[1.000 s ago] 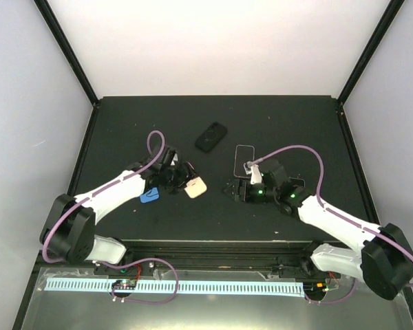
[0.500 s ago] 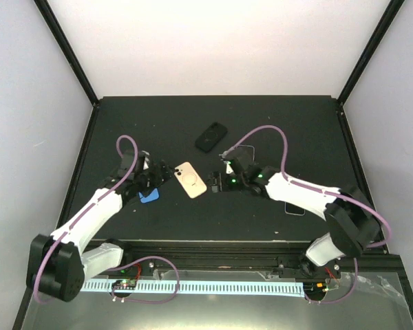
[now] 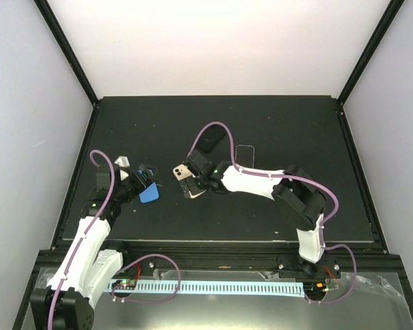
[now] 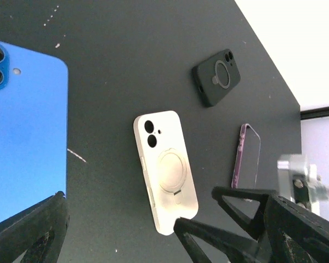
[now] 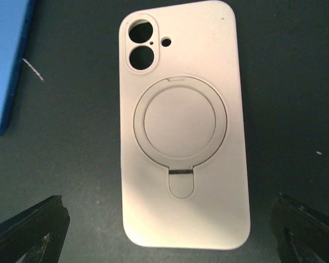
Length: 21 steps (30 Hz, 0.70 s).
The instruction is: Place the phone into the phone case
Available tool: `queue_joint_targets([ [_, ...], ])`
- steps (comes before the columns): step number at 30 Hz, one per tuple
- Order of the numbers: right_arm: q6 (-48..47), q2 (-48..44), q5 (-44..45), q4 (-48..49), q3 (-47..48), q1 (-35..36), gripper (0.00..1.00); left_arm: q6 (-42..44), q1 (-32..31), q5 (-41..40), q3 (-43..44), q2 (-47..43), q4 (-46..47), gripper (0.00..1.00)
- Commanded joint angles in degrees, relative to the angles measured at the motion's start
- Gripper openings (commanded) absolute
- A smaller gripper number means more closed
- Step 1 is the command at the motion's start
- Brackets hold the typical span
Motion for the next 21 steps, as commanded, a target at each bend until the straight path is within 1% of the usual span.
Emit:
queue_joint_targets([
  [1, -3.6, 3.4, 6.1, -3.5, 3.9, 0.5, 1.0, -0.7, 0.6, 0.6, -3.7, -3.9, 2.2, 0.99],
  [3, -4.4, 5.4, 6.7, -4.3, 5.3, 0.5, 1.0, -1.0, 0.6, 0.7, -4.7, -4.9, 2.6, 0.99],
  [8, -5.2, 8.5, 5.1, -5.1, 7.4, 0.5, 1.0, -0.4, 0.7, 0.8, -5.3, -4.9, 2.4, 0.99],
  [12, -5.5, 10.1, 3.2, -5.1, 7.7, 0.5, 1.0, -0.1, 0.6, 1.5, -5.6, -4.3, 2.7, 0.99],
  [16, -5.7, 11.1, 3.7, -5.6, 7.5, 0.7, 1.0, 0.0, 0.7, 1.8, -5.9, -3.6, 2.9, 0.99],
  [21, -5.6, 10.9, 4.5, -5.7, 6.8, 0.7, 0.9, -0.3, 0.7, 4.0, -6.8, -2.6, 4.4, 0.97],
])
